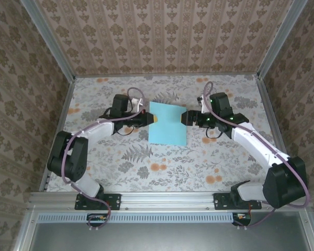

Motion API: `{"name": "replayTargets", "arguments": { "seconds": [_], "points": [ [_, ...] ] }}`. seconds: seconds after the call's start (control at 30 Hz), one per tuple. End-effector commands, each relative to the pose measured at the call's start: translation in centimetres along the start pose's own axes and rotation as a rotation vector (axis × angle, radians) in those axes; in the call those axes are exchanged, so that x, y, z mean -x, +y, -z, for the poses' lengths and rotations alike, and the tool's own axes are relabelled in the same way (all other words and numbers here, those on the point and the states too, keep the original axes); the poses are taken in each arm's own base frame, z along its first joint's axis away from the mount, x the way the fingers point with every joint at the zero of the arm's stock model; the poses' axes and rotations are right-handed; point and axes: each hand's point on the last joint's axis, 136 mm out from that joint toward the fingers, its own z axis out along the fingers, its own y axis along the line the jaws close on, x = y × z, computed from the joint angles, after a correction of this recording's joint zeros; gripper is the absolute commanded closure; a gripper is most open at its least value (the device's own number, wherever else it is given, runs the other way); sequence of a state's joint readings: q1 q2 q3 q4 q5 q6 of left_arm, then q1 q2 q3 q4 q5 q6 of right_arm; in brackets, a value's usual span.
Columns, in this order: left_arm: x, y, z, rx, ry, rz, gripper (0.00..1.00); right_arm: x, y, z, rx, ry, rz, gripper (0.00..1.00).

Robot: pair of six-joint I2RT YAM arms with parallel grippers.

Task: Fold a paper plane with a square sheet of paper (fold left side to right side)
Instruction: Place a square sheet of paper at the center of the table.

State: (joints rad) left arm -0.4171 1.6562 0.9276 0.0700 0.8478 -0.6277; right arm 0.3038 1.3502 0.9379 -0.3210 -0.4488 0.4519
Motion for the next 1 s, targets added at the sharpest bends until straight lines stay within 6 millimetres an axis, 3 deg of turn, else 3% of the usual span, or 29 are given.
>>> {"name": "replayTargets", "arguments": {
  "seconds": [0.0,0.2,0.3,0.43,0.57,0.97],
  "points": [
    [-1.6,3.2,-0.4,0.093,0.041,0.045,1.0,-1.8,-2.0,-1.8,-0.041,0.049,-0.098,0.23],
    [-2.8,6.2,-0.6,0.189,0.091,0.104,1.0,-4.4,-3.4,-6.0,-0.045,0.141,-0.194,0.53],
    [-2.9,6.3,-0.4,0.206,0.101,0.107,1.0,-4.8,-3.6,-7.7,-0.052,0.165,-0.211,0.71],
    [-2.9,6.2,-0.1,0.219,0.107,0.11,1.0,-4.9,-4.0,-9.5,-0.085,0.183,-0.21,0.85],
    [-2.9,6.2,0.0,0.222,0.106,0.112,1.0,-4.5,-3.9,-11.0,-0.086,0.192,-0.207,0.91],
    [-2.8,5.8,0.3,0.228,0.104,0.111,1.0,-4.8,-4.4,-14.0,-0.107,0.247,-0.212,0.92]
  ]
}}
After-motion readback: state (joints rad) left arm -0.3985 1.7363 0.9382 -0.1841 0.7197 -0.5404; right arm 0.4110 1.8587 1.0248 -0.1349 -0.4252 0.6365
